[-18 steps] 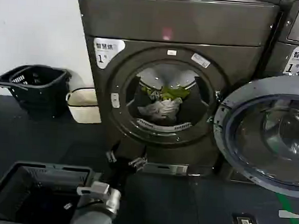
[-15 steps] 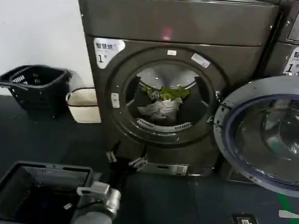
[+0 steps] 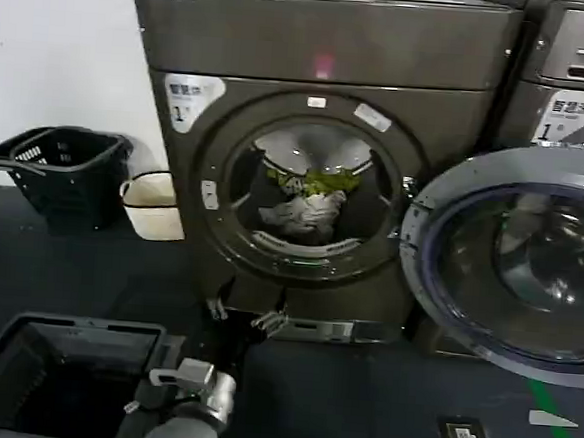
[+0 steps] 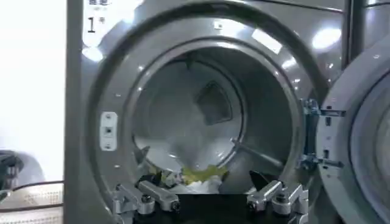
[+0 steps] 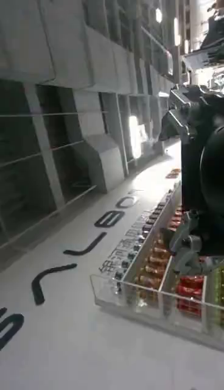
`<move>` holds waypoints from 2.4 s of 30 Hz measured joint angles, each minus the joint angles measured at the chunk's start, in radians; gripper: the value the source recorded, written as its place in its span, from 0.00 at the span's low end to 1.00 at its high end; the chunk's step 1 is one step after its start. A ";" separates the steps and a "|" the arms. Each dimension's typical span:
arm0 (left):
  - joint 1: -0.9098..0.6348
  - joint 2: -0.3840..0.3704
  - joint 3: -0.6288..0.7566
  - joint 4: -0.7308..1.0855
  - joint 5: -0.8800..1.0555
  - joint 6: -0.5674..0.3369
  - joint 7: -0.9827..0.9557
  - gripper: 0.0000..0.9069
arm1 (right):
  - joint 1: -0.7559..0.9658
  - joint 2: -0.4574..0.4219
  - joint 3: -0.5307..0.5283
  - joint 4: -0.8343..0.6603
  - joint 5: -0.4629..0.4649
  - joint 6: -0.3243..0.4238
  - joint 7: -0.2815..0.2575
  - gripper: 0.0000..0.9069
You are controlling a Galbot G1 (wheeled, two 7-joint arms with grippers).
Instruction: Grasp the clothes from the dryer.
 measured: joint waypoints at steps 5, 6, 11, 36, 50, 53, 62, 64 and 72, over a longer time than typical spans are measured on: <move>-0.005 0.005 -0.011 0.000 -0.007 0.000 0.000 1.00 | -0.004 0.001 0.007 0.002 0.003 0.000 0.000 1.00; -0.007 0.006 -0.012 0.000 -0.008 0.000 0.000 1.00 | -0.006 0.001 0.010 0.001 0.004 0.000 0.000 1.00; -0.017 0.006 -0.011 0.007 -0.015 0.000 0.000 1.00 | -0.010 0.002 0.017 0.000 0.006 0.000 -0.005 1.00; -0.024 0.008 -0.035 0.015 -0.003 -0.009 -0.019 1.00 | 0.015 0.009 -0.022 0.011 -0.002 0.034 -0.039 1.00; -0.019 0.002 -0.055 0.008 0.001 -0.011 -0.021 1.00 | 0.006 0.006 -0.032 0.002 -0.025 0.085 -0.055 1.00; -0.021 0.003 -0.058 0.008 0.002 -0.011 -0.018 1.00 | 0.009 0.006 -0.036 0.003 -0.027 0.091 -0.056 1.00; -0.019 0.005 -0.065 0.005 0.003 -0.010 -0.018 1.00 | 0.005 -0.004 -0.036 0.005 -0.029 0.102 -0.054 1.00; -0.015 0.005 -0.065 0.002 0.003 -0.010 -0.018 1.00 | 0.003 -0.007 -0.034 0.002 -0.029 0.104 -0.054 1.00; -0.010 0.004 -0.065 -0.002 0.001 -0.010 -0.018 1.00 | -0.002 -0.009 -0.029 0.002 -0.028 0.108 -0.056 1.00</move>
